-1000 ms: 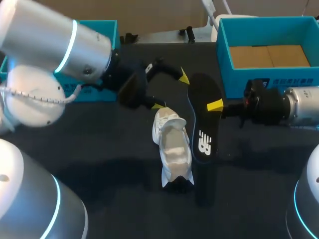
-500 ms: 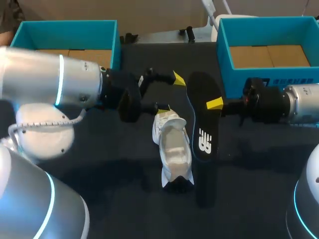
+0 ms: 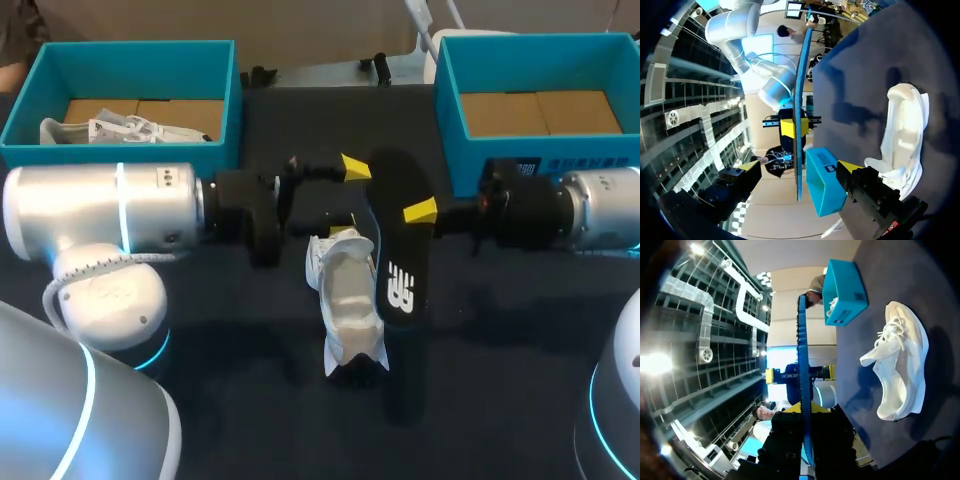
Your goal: Take the shoe out of the shoebox, open the shoe tongue, remove and reinsert the insole, then place the shoe into the shoebox
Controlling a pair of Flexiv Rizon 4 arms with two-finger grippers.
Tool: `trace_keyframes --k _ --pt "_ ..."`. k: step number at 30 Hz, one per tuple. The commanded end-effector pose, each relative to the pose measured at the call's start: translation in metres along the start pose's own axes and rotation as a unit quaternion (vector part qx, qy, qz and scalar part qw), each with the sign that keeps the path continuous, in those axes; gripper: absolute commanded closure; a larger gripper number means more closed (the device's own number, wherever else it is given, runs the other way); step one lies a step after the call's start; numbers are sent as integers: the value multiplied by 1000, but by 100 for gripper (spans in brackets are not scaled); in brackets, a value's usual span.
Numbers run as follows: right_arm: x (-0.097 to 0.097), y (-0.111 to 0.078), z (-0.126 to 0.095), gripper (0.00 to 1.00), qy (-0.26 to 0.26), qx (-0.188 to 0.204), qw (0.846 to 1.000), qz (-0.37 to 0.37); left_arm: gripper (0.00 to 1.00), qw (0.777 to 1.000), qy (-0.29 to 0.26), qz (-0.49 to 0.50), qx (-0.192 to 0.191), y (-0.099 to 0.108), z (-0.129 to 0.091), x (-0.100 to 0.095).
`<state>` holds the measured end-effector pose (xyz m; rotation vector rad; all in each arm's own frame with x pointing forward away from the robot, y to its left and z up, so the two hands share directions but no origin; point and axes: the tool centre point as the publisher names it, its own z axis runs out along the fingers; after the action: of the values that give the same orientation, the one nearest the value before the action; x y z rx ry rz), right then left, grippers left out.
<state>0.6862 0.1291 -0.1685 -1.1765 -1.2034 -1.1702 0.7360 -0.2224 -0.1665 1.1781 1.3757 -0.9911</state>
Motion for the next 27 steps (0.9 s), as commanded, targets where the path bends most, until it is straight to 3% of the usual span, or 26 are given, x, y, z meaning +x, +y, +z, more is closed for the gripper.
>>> trace_keyframes --k 1,7,10,15,16,17,21,27 --pt "1 1 10 100 -7 4 1000 2 0 997 -83 4 2 0 8 2" --pt "2 1 17 100 -14 10 1000 4 1 996 -91 5 11 -3 13 0" --pt "2 2 19 100 -19 14 1000 6 8 996 -93 4 13 -4 16 0" --pt "5 0 24 100 -20 14 1000 5 25 995 -94 -1 13 -5 19 1" --pt "5 0 25 100 -20 14 1000 4 33 995 -94 -1 13 -5 20 1" --pt "5 -1 27 100 -19 14 1000 2 49 995 -95 -3 13 -6 21 0" --pt "3 -1 28 100 -17 15 1000 2 55 995 -95 -6 16 -9 22 1" --pt "5 -3 28 100 -20 17 1000 2 56 996 -92 -8 19 -10 25 2"
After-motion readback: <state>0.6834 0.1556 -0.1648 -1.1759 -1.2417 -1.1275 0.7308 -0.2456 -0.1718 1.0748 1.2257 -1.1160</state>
